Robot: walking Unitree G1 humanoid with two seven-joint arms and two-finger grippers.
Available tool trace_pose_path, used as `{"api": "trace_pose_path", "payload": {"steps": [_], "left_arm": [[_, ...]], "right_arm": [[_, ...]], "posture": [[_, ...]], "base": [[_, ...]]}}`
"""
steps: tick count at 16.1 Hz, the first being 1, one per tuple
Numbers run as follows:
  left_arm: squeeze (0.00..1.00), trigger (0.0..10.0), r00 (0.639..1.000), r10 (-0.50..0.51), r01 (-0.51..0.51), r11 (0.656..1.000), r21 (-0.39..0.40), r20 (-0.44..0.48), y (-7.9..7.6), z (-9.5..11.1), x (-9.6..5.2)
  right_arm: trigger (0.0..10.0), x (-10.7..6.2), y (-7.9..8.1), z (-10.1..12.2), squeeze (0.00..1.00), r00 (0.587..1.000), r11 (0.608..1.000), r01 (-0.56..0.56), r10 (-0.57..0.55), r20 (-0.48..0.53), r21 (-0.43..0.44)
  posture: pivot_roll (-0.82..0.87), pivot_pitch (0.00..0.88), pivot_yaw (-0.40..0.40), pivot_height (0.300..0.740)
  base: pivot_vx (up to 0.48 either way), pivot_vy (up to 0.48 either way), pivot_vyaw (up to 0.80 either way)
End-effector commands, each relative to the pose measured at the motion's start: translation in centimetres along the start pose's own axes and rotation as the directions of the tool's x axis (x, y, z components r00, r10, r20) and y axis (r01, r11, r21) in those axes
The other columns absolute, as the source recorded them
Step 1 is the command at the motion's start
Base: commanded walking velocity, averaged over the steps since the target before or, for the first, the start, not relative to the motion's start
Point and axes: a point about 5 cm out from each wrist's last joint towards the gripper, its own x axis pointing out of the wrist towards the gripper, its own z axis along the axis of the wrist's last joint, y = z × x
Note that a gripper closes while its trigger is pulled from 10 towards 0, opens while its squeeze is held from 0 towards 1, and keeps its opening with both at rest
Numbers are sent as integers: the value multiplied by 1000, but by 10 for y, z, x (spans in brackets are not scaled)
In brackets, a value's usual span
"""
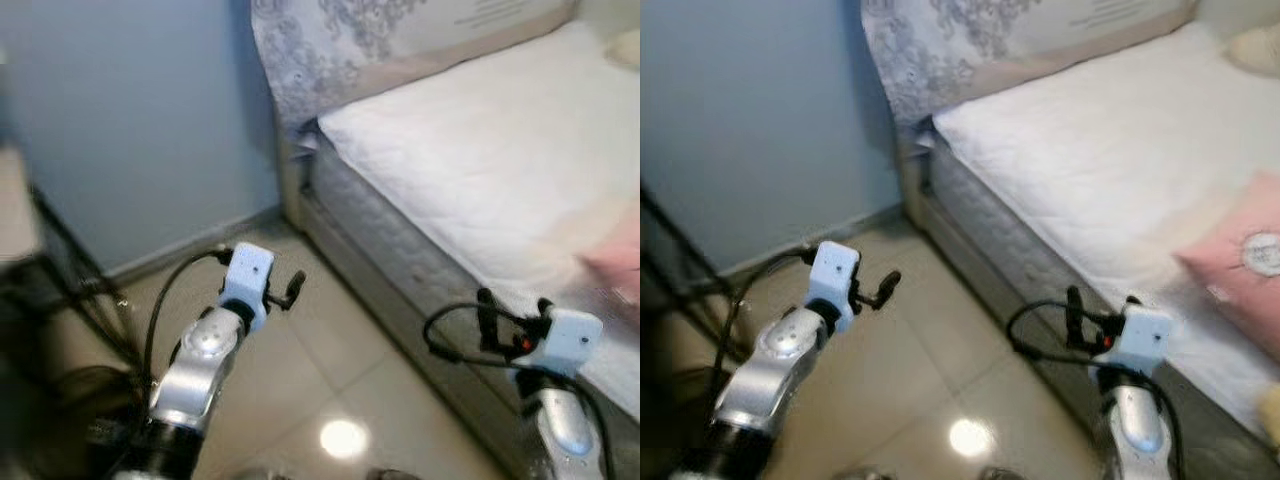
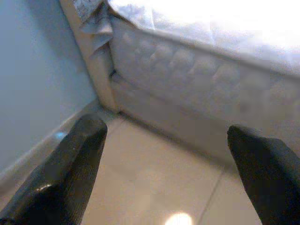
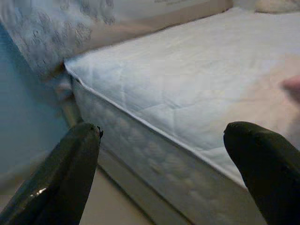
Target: Clean up the room
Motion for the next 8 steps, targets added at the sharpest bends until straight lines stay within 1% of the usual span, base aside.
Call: {"api": "trace_pose_path", "payload": {"steps": [1, 2, 3, 4, 5, 6, 7, 8], "left_arm": [[0, 10000, 999, -14, 16, 999, 38, -43, 16, 2, -2], [0, 10000, 998, -24, 26, 998, 50, -50, 19, 3, -3], [0, 10000, 999, -37, 39, 998, 55, -40, 21, 8, -1], [0, 10000, 999, -40, 40, 999, 34, -4, 15, 15, 5], [0, 10000, 998, 16, -14, 999, -40, 65, 14, 21, 9], [0, 10000, 996, 39, -34, 997, -69, 82, 14, 21, 9], [0, 10000, 992, 77, -65, 991, -121, 97, 11, 16, 5], [0, 10000, 992, 87, -74, 989, -128, 96, 8, 11, 3]], "right_arm": [[10000, 5, 12, -4, 0, 1000, 1000, -11, 11, 6, -6], [10000, 8, 16, -4, 0, 1000, 1000, -20, 20, 12, -10], [10000, 15, 23, -3, 0, 999, 999, -42, 42, 21, -8], [10000, 22, 25, -1, 0, 998, 998, -57, 57, 26, 0], [10000, 22, 31, -2, 0, 997, 997, -79, 79, 9, 19], [10000, 20, 33, -3, 0, 996, 996, -89, 89, 4, 21], [10000, 11, 31, -7, 0, 993, 993, -118, 118, -25, 14], [10000, 6, 27, -9, 0, 991, 992, -125, 125, -42, -3]], "posture": [[159, 0, 249, 740], [158, 0, 256, 740], [163, 0, 266, 740], [176, 2, 219, 740], [180, 12, 160, 740], [180, 19, 130, 740], [180, 31, 57, 740], [182, 36, 19, 740]], "base": [[0, 0, 0], [0, 0, 0], [0, 0, 0], [0, 0, 0], [0, 0, 0], [0, 0, 0], [0, 0, 0], [0, 0, 0]]}}
